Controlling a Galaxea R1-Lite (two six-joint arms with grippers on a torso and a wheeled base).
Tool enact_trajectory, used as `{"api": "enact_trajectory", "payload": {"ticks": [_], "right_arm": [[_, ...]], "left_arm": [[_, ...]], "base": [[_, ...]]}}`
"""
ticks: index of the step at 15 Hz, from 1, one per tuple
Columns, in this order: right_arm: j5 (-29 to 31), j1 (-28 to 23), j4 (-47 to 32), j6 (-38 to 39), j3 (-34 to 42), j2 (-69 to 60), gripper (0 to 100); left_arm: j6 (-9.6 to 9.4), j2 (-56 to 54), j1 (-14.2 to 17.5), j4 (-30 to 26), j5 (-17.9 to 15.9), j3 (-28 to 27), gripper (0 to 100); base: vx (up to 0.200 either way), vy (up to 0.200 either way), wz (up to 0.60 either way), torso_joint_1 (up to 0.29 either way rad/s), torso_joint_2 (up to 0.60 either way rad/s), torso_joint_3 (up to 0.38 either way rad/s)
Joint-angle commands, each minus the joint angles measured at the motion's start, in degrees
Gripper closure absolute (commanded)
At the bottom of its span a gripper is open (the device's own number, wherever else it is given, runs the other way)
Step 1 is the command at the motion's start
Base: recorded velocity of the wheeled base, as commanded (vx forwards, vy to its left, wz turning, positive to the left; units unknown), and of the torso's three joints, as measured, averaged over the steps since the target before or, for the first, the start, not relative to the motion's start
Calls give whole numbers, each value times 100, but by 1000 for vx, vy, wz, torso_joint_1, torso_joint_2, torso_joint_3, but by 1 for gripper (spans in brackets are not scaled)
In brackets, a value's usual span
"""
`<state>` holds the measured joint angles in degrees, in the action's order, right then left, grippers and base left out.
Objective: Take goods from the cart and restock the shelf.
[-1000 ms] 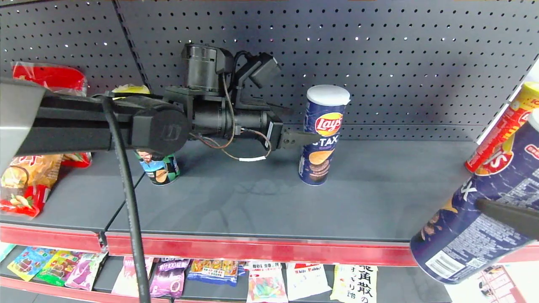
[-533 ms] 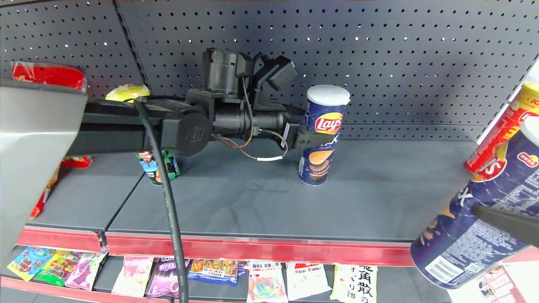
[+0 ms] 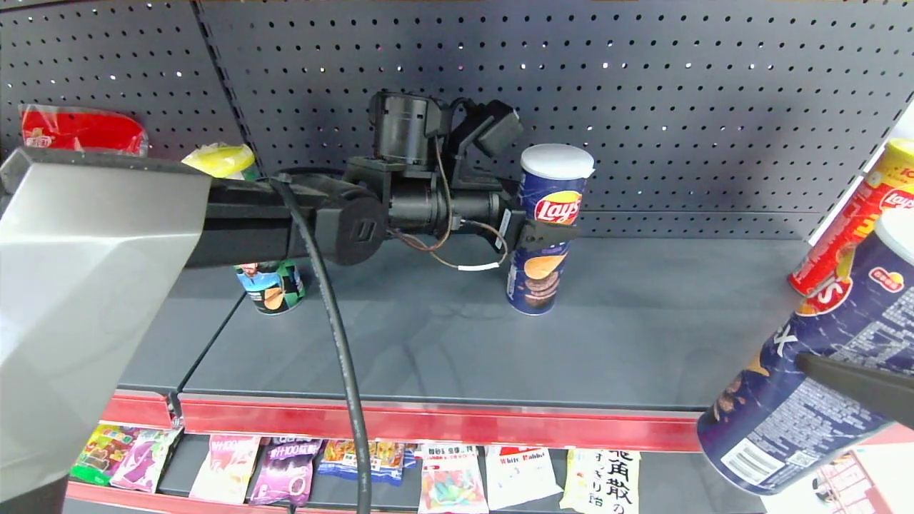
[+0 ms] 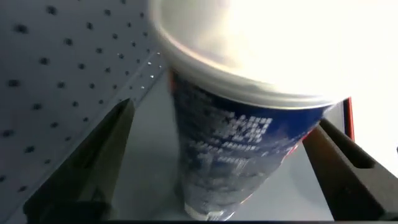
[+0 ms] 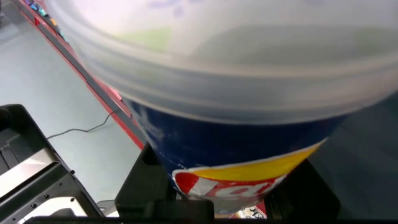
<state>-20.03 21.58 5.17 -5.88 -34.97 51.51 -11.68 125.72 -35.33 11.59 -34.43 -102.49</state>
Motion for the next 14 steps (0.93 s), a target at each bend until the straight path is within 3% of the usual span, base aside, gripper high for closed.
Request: {"api": "enact_trajectory", "payload": {"ticks": [1, 8, 10, 14], "right_arm": [[-1, 4, 2, -1, -1, 17, 100], [-1, 4, 2, -1, -1, 61, 100], [-10, 4, 2, -1, -53, 88, 100], [-19, 13, 19, -1, -71, 176, 100]], "left_arm": [[8, 84, -9, 1, -3, -26, 100], [-1, -39, 0, -8, -460, 80, 100], [-1, -391, -18, -52, -917, 387, 100], [-45, -909, -238, -61, -917, 1205, 100]], "base": [[0, 0, 0, 0, 0, 0], [0, 0, 0, 0, 0, 0], [0, 0, 0, 0, 0, 0], [0, 0, 0, 0, 0, 0]]}}
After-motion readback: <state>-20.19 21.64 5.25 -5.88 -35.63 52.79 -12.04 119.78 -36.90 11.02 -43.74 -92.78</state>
